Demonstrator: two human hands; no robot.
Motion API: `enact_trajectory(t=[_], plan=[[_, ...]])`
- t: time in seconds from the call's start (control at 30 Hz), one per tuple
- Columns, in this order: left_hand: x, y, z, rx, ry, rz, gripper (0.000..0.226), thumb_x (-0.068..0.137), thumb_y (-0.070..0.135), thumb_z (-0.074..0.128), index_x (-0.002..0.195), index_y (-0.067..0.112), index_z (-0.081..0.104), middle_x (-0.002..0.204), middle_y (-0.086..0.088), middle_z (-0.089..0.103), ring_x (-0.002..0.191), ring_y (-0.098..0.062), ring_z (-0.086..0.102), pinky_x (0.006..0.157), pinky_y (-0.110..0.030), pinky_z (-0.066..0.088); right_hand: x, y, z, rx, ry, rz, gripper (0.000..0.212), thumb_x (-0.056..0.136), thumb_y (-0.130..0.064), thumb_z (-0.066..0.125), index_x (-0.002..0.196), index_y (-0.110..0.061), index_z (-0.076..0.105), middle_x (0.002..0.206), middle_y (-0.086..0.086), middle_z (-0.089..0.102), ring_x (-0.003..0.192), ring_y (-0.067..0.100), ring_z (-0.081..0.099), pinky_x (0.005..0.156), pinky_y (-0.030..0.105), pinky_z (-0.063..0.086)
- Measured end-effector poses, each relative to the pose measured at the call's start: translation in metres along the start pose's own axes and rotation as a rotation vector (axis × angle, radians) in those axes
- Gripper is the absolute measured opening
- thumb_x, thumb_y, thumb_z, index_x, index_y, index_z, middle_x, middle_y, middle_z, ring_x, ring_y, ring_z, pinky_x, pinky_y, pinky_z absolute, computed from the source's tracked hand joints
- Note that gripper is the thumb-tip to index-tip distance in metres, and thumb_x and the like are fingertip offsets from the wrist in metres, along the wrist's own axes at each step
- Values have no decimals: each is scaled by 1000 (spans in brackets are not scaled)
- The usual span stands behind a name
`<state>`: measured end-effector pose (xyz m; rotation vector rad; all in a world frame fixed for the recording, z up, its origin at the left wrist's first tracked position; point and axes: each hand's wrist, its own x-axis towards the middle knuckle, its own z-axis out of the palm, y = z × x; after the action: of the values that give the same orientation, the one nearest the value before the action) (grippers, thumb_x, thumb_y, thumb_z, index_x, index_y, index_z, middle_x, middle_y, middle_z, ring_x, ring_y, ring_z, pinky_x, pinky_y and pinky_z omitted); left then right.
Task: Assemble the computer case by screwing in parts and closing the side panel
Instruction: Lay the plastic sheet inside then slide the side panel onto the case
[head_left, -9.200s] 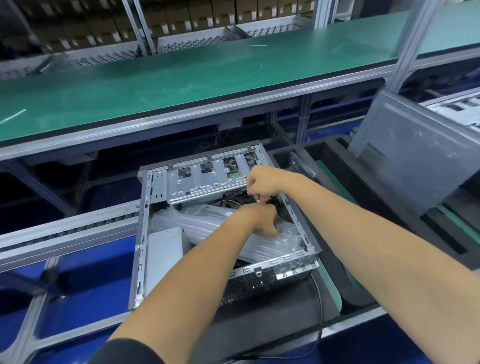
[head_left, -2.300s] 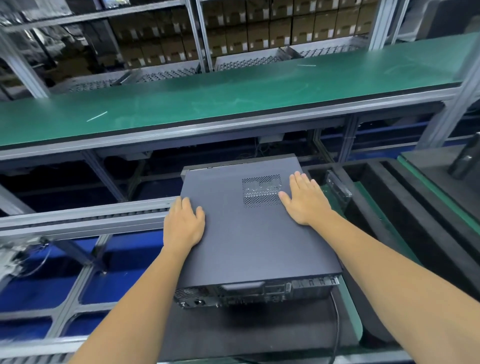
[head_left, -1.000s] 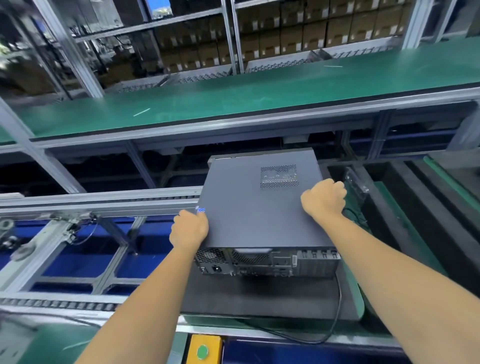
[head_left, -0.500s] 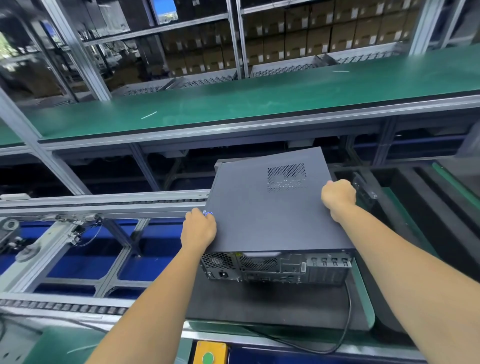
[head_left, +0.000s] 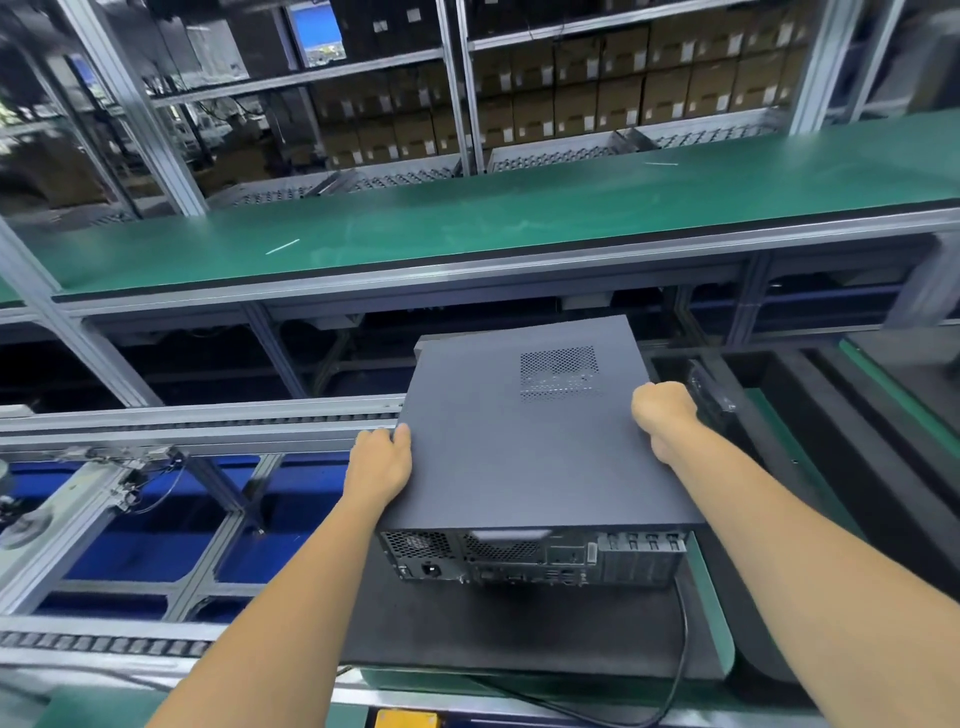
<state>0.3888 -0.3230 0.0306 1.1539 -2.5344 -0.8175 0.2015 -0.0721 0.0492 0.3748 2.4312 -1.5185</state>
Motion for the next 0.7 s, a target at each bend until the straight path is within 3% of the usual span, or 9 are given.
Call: enact_trajectory(t=[0.1, 0.2, 0.47, 0.53, 0.6, 0.7], plan=[[7, -6, -10, 9, -18, 18, 41, 100, 30, 36, 78, 1, 55, 83, -13, 56, 79, -30, 48, 68, -34, 34, -5, 1, 8, 30, -30, 15, 40, 100, -8, 42, 137, 5, 47, 137, 19, 54, 96, 29, 48, 80, 31, 35], [13, -10, -12, -51, -1, -45, 36, 97, 25, 43, 66, 7, 44, 69, -7, 50, 72, -28, 46, 60, -34, 31, -9, 5, 15, 19, -35, -8, 38, 102, -11, 41, 136, 5, 49, 137, 20, 54, 113, 34, 55, 80, 31, 35], [14, -6, 7, -137, 112, -101, 27, 93, 23, 47, 78, 1, 51, 78, -13, 56, 75, -31, 49, 64, -35, 36, -13, -2, 12, -145, 136, -205, 24, 101, -16, 48, 118, 1, 56, 120, 19, 63, 84, 26, 49, 70, 35, 39], [16, -5, 9, -117, 117, -105, 26, 92, 23, 49, 79, 1, 52, 80, -15, 58, 76, -33, 51, 64, -34, 36, -14, 0, 11, -207, 159, -221, 20, 99, -13, 51, 110, 1, 60, 119, 20, 62, 93, 31, 54, 72, 36, 40], [17, -5, 11, -114, 118, -99, 26, 91, 23, 49, 77, 1, 52, 80, -16, 59, 74, -34, 51, 62, -34, 36, -14, 5, 12, -277, 172, -230, 24, 98, -13, 52, 114, 3, 60, 127, 21, 54, 114, 36, 50, 81, 40, 42], [18, -4, 12, -109, 134, -91, 26, 90, 21, 50, 79, -2, 54, 79, -16, 59, 71, -32, 51, 61, -34, 37, -13, 14, 16, -308, 169, -246, 24, 99, -13, 52, 114, 4, 60, 130, 21, 47, 118, 37, 47, 81, 40, 40]])
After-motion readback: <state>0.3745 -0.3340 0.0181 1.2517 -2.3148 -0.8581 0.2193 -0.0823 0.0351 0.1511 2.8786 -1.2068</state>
